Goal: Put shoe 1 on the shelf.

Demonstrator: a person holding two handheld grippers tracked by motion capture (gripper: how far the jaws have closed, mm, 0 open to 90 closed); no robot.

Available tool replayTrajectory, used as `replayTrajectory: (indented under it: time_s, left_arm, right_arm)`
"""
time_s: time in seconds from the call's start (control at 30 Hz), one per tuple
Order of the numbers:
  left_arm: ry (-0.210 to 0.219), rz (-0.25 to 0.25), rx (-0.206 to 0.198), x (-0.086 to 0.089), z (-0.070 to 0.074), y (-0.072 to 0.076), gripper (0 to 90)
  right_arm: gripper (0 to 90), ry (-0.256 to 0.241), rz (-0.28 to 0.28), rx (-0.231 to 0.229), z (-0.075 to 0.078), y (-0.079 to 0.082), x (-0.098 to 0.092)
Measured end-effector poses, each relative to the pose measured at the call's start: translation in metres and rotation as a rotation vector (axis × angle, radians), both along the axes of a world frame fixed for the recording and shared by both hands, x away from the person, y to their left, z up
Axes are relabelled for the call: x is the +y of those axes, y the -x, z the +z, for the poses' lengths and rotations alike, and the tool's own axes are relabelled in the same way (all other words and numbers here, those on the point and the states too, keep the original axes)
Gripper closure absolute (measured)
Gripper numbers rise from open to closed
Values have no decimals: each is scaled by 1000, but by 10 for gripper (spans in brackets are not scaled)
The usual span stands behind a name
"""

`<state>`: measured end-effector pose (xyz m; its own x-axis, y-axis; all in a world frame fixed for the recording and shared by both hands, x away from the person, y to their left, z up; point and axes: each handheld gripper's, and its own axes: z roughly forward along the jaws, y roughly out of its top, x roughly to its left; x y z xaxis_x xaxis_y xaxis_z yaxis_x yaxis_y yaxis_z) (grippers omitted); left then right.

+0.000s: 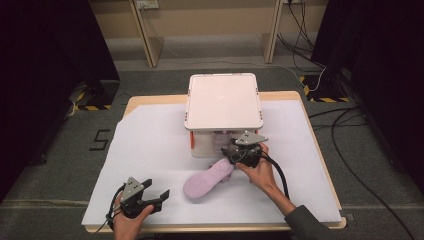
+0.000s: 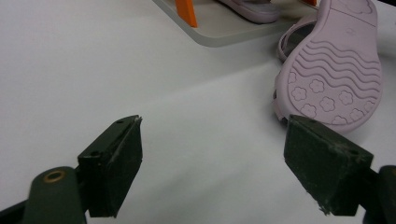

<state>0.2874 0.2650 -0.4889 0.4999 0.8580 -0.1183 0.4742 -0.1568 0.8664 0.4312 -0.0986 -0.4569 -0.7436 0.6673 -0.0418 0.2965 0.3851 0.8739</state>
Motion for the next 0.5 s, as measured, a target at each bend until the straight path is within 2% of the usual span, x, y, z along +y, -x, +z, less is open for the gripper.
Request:
replayTrajectory:
  time_s: [0.1,0.2,0.23,0.3,0.37,0.47,0.5]
  left_arm:
    - [4,-1,-1,0,0,0,193]
    - [6,-2,-4,0,0,0,193]
    - [6,-2,-4,0,0,0,193]
    - [5,-1,-3,0,0,0,193]
    - [4,-1,-3,0,0,0,193]
    - [2,0,-2,0,0,0,193]
    - [2,1,-2,0,0,0,193]
  right_arm:
    - [410,-8,21,-21,11,13,-5]
    - [383,-17,48,-20,19,26,-8]
    - [383,-17,48,-20,19,26,-8]
    - [354,-21,81,-8,23,40,-10]
    - [331,-14,101,-12,24,48,-11]
    - [321,-17,119,-2,24,53,-11]
    - [297,-16,143,10,22,60,-10]
